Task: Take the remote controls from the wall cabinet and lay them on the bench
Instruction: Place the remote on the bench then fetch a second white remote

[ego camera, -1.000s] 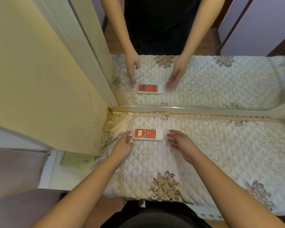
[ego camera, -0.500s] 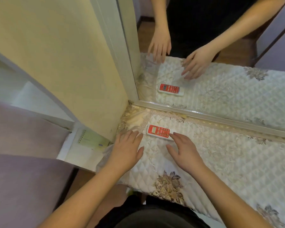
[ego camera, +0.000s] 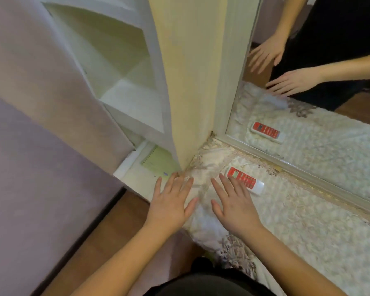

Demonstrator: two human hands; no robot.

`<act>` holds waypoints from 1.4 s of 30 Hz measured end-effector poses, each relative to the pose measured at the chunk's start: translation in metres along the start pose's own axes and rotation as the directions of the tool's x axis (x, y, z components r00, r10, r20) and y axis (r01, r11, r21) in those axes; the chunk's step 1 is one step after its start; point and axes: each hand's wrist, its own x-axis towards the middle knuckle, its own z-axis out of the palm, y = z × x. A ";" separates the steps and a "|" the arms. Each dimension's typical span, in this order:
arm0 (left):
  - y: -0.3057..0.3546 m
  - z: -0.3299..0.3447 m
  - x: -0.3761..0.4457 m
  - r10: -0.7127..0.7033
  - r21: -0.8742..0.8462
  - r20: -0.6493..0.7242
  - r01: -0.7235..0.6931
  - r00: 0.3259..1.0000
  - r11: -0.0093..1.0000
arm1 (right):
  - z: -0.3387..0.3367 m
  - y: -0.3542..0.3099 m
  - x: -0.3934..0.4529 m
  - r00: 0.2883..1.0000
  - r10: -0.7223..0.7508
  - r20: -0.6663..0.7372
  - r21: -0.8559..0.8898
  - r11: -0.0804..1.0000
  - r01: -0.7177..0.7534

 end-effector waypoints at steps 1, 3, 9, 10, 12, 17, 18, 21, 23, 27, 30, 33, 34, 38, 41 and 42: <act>-0.005 0.001 -0.007 -0.023 -0.006 -0.013 0.023 1.000 1.000 | 0.000 -0.008 0.001 1.000 -0.021 -0.004 -0.012 1.000 0.021; -0.017 0.003 -0.026 -0.070 -0.023 -0.042 0.069 0.997 0.997 | 0.002 -0.025 0.001 0.997 -0.072 -0.007 -0.041 0.997 0.071; -0.062 0.002 -0.098 -0.232 -0.097 -0.133 0.220 0.964 0.971 | 0.015 -0.109 -0.004 0.978 -0.207 0.008 -0.084 0.975 0.207; -0.070 0.002 -0.112 -0.255 -0.106 -0.138 0.242 0.957 0.964 | 0.019 -0.128 -0.006 0.974 -0.224 0.008 -0.082 0.971 0.224; -0.089 0.000 -0.143 -0.323 -0.125 -0.144 0.306 0.936 0.944 | 0.021 -0.166 -0.011 0.965 -0.261 -0.002 -0.080 0.962 0.260; -0.140 0.000 -0.230 -0.507 -0.162 -0.151 0.485 0.848 0.859 | 0.019 -0.263 -0.024 0.927 -0.374 -0.041 -0.117 0.923 0.367; -0.150 0.001 -0.249 -0.546 -0.165 -0.149 0.524 0.824 0.836 | 0.020 -0.282 -0.027 0.914 -0.402 -0.048 -0.116 0.912 0.395; -0.177 0.001 -0.302 -0.655 -0.190 -0.145 0.628 0.742 0.754 | 0.023 -0.337 -0.039 0.862 -0.505 -0.039 -0.121 0.859 0.498; -0.191 0.001 -0.334 -0.712 -0.207 -0.138 0.683 0.689 0.701 | 0.026 -0.369 -0.047 0.820 -0.573 -0.019 -0.135 0.814 0.565; -0.211 0.001 -0.390 -0.822 -0.251 -0.133 0.784 0.553 0.568 | 0.028 -0.425 -0.066 0.718 -0.696 0.003 -0.127 0.712 0.690; -0.218 0.004 -0.424 -0.881 -0.283 -0.120 0.835 0.458 0.472 | 0.032 -0.462 -0.081 0.628 -0.778 0.028 -0.109 0.622 0.775; -0.222 0.010 -0.453 -0.934 -0.316 -0.096 0.879 0.345 0.357 | 0.041 -0.497 -0.097 0.510 -0.857 0.074 -0.094 0.503 0.859; -0.223 0.010 -0.464 -0.950 -0.320 -0.086 0.895 0.300 0.311 | 0.045 -0.507 -0.102 0.472 -0.877 0.090 -0.087 0.465 0.881; -0.219 0.018 -0.501 -0.992 -0.340 -0.025 0.932 0.127 0.128 | 0.057 -0.545 -0.117 0.357 -0.923 0.142 -0.037 0.355 0.934; -0.215 0.018 -0.519 -1.000 -0.361 0.014 0.933 0.021 0.014 | 0.062 -0.570 -0.123 0.219 -0.961 0.168 0.016 0.225 0.974; -0.214 0.018 -0.523 -1.000 -0.364 0.026 0.931 -0.012 -0.021 | 0.064 -0.579 -0.124 0.163 -0.972 0.171 0.030 0.171 0.985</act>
